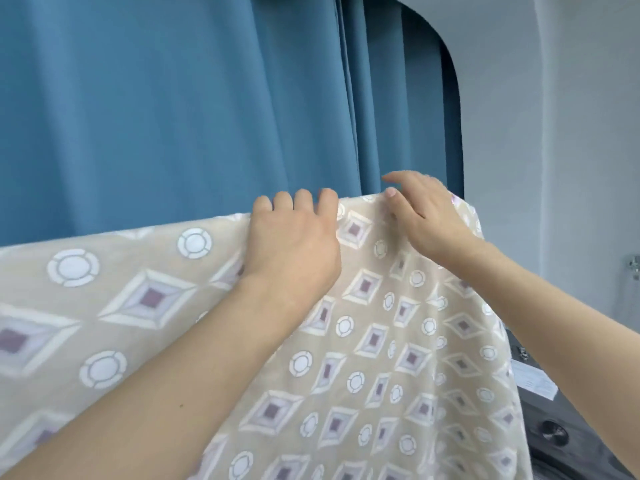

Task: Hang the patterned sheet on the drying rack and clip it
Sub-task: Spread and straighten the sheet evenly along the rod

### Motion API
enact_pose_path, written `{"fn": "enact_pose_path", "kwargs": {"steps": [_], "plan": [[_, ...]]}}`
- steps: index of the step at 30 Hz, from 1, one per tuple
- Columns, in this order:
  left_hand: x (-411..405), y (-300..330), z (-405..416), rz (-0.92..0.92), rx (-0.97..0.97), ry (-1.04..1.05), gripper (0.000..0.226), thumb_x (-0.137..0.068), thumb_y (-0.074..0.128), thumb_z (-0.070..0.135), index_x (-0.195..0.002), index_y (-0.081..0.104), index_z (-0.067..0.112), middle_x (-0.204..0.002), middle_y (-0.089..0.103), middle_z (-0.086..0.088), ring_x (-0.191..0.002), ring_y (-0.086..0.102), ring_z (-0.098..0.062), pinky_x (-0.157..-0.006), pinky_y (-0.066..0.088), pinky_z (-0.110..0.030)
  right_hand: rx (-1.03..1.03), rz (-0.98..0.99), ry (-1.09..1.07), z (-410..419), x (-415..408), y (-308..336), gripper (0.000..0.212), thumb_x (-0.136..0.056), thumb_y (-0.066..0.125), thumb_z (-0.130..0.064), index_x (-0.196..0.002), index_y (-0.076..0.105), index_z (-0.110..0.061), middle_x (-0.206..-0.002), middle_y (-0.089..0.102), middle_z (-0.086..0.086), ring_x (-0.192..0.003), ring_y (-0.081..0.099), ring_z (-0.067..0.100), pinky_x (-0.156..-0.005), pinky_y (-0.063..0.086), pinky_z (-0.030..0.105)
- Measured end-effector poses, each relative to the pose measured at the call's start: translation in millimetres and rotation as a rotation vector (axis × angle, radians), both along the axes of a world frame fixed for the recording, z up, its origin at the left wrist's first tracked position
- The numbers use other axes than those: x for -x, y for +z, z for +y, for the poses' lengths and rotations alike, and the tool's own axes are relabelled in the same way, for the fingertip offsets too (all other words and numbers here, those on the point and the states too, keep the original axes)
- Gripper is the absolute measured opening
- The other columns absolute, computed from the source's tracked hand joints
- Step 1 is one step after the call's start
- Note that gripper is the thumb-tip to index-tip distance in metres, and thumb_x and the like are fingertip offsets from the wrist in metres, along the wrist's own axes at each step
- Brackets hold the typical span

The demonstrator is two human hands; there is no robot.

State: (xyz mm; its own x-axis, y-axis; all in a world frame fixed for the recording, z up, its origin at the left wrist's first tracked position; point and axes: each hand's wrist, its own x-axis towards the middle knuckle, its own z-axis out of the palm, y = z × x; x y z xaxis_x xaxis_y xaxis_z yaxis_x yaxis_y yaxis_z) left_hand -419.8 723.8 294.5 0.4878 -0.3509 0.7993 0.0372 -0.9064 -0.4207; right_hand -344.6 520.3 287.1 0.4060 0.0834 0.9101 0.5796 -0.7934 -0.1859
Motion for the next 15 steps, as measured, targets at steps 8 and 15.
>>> {"fn": "enact_pose_path", "kwargs": {"steps": [8, 15], "plan": [[39, -4, 75, -0.145, -0.017, 0.0, 0.045, -0.08, 0.064, 0.036, -0.105, 0.035, 0.011, -0.065, 0.051, -0.001, -0.057, 0.046, -0.024, -0.059, 0.025, -0.032, -0.06, -0.084, -0.016, 80, 7, 6, 0.042, -0.097, 0.021, -0.041, -0.064, 0.031, -0.017, -0.056, 0.033, -0.002, -0.056, 0.034, 0.024, -0.064, 0.027, 0.035], [56, 23, 94, 0.025, 0.013, -0.072, 0.027, -0.082, 0.044, -0.003, -0.091, 0.024, 0.013, -0.057, 0.034, 0.001, -0.045, 0.027, -0.019, -0.044, 0.014, -0.03, -0.174, -0.069, -0.03, 92, 6, 8, 0.052, -0.094, 0.014, -0.04, -0.064, 0.035, -0.003, -0.055, 0.039, 0.013, -0.057, 0.038, 0.033, -0.065, 0.025, 0.033]]}}
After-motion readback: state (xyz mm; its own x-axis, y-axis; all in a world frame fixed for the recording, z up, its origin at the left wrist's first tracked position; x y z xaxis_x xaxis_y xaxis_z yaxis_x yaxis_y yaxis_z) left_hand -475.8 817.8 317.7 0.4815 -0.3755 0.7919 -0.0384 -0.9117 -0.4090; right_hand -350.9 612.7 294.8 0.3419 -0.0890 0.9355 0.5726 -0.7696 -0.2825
